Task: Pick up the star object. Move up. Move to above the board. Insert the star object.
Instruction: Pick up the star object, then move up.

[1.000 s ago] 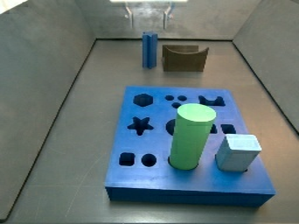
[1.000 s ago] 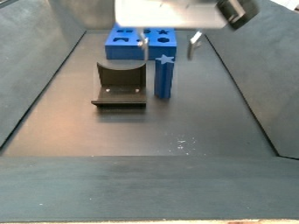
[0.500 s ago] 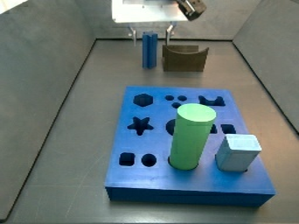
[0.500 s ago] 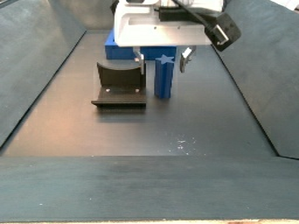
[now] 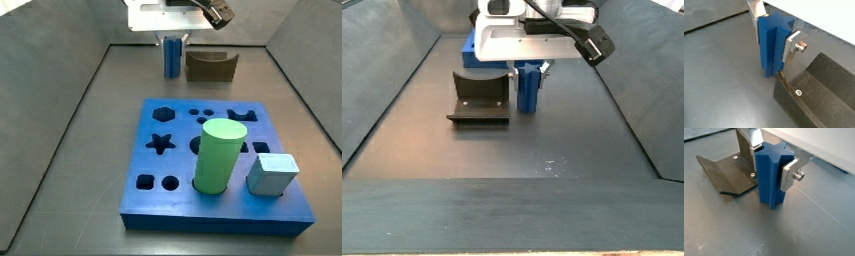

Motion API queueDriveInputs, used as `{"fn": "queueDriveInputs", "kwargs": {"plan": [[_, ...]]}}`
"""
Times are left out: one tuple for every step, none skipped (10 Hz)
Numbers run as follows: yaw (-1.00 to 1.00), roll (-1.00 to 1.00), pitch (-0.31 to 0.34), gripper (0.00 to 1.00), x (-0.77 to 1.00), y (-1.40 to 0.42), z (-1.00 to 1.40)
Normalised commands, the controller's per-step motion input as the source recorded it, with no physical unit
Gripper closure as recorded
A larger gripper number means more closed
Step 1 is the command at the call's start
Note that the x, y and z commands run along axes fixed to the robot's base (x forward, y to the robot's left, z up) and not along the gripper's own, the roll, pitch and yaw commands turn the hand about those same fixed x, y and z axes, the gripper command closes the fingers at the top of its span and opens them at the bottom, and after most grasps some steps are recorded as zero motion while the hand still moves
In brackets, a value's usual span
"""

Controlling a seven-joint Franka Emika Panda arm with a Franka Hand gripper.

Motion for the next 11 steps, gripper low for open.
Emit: {"fn": "queueDriveInputs", "kwargs": {"plan": [[0.0,0.0,0.0,1.0,0.0,0.0,0.0],[0.0,0.0,0.0,1.0,0.0,0.0,0.0],[0.0,0.0,0.0,1.0,0.0,0.0,0.0],[0.0,0.0,0.0,1.0,0.0,0.0,0.0],[0.0,0.0,0.0,1.0,0.0,0.0,0.0],[0.0,0.0,0.0,1.0,0.0,0.0,0.0],[0.0,0.0,0.0,1.0,0.0,0.0,0.0],[0.0,0.0,0.0,1.0,0.0,0.0,0.0],[0.0,0.0,0.0,1.0,0.0,0.0,0.0],[0.0,0.0,0.0,1.0,0.0,0.0,0.0],[0.0,0.0,0.0,1.0,0.0,0.0,0.83]]}}
